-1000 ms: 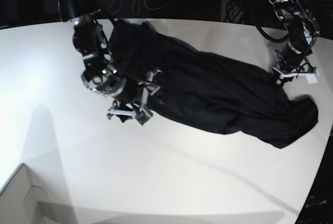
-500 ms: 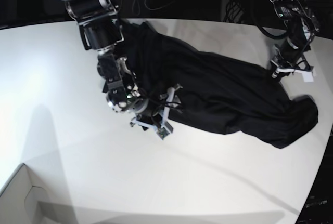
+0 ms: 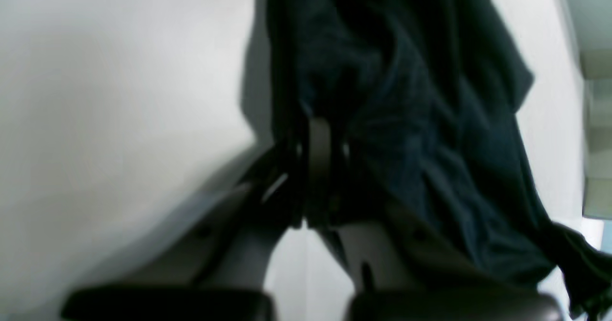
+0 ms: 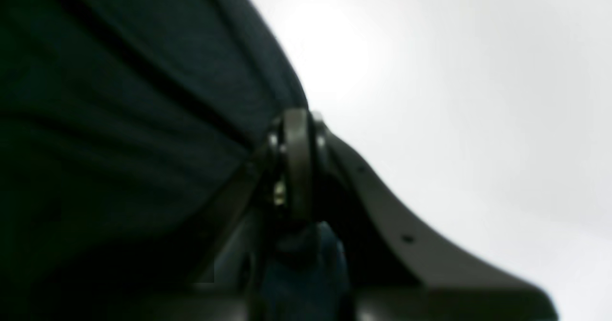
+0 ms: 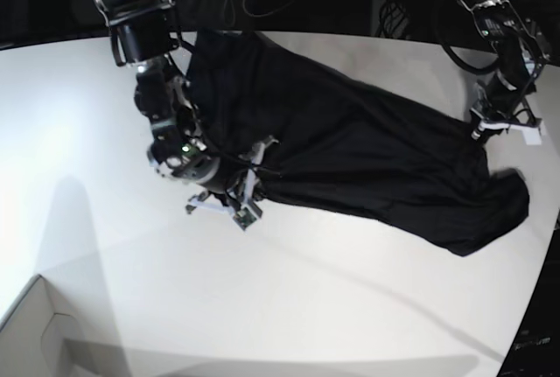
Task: Layout the t-shirt on the table in an organized manner, then fold the t-shirt properly
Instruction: 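Lift the shirt with both grippers and pull it apart to spread, then release the shirt and regrasp a new edge with the right gripper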
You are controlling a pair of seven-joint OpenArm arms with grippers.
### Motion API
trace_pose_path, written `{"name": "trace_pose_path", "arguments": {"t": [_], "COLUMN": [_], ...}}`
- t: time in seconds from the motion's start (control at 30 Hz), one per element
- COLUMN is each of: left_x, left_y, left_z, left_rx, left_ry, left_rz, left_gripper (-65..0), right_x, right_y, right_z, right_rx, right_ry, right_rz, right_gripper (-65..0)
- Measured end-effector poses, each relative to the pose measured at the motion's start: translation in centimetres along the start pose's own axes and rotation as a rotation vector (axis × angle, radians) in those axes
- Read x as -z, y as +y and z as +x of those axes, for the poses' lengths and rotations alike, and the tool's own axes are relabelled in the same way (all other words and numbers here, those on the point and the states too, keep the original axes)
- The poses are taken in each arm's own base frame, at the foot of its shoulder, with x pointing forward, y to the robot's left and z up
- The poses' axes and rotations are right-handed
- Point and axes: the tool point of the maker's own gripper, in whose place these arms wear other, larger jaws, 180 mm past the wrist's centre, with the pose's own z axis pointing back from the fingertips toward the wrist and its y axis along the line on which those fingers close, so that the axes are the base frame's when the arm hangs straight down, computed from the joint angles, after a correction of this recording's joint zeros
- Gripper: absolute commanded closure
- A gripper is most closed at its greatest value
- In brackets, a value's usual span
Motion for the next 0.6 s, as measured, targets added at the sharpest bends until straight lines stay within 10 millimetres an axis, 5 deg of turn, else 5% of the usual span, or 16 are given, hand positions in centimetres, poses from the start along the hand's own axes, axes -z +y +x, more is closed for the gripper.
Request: {"name": "trace_pose_path", "arguments": {"t": [0.23, 0.4, 0.6], "left_x": [-0.2, -0.2, 0.2], "left_y": [-1.0, -1.4, -2.5], "left_z": [2.9, 4.4, 5.6], "left_rx": [0.043, 0.053, 0.054], "left_ry": [-0.052, -0.077, -0.106], "left_rz": [-0.019, -0.024, -0.047], "left_gripper": [-0.1, -0.1, -0.1], "right_x": [-6.6, -10.1, -11.0], "right_y": [-5.8, -10.0, -9.4], "right_z": [2.7, 0.2, -4.0], "right_rx": [0.065, 0.164, 0.219], "right_ry": [-0.135, -0.125, -0.043], "right_rz": [-0.208, -0.349, -0.363], "right_gripper": [0.0, 0.0, 0.0]}}
